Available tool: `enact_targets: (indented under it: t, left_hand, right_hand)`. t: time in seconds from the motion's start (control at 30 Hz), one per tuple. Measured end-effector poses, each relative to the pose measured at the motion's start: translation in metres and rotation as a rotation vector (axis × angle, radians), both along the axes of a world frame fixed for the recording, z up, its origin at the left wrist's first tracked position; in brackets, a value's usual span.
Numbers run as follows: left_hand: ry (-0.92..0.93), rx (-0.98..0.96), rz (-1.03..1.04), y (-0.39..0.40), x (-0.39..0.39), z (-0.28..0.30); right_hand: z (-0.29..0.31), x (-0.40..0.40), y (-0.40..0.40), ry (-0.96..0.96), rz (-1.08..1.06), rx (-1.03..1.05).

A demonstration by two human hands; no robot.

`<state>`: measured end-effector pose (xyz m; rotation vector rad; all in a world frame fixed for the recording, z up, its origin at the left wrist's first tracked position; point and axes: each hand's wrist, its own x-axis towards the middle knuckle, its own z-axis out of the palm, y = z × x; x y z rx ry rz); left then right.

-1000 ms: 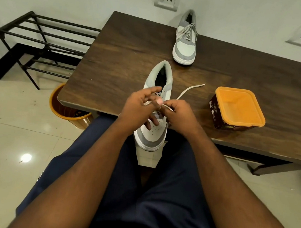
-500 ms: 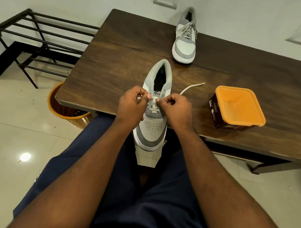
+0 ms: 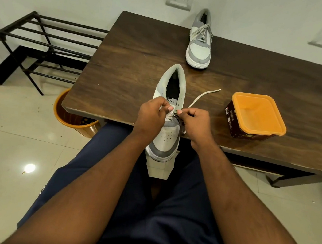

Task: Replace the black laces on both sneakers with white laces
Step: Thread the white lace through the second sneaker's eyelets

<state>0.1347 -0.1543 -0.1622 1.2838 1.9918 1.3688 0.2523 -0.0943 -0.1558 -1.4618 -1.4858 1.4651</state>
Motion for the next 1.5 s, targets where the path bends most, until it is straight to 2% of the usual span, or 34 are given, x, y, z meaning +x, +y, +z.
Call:
enact_targets:
  t: [0.17, 0.3, 0.83, 1.03, 1.27, 1.4, 1.5]
  left_hand:
    - [0.201, -0.063, 0.046, 0.011, 0.009, -0.005]
    - [0.284, -0.083, 0.107, 0.012, 0.016, -0.008]
    - [0.291, -0.104, 0.159, 0.013, 0.027, -0.012]
    - [0.333, -0.13, 0.137, 0.015, 0.028, -0.012]
    - [0.319, -0.234, 0.022, 0.013, 0.024, -0.001]
    - [0.276, -0.262, 0.048, 0.014, 0.025, 0.002]
    - [0.317, -0.276, 0.093, 0.016, 0.03, 0.002]
  right_hand:
    - [0.001, 0.001, -0.002, 0.055, -0.004, -0.046]
    - [0.001, 0.001, -0.002, 0.075, -0.005, -0.046]
    - [-0.001, 0.007, -0.006, 0.166, 0.038, -0.024]
    - [-0.001, 0.004, -0.009, 0.13, 0.008, 0.027]
    - [-0.001, 0.002, -0.01, 0.125, -0.006, 0.032]
    - [-0.003, 0.002, -0.004, 0.099, 0.004, 0.038]
    - [-0.001, 0.003, -0.003, 0.074, 0.052, 0.029]
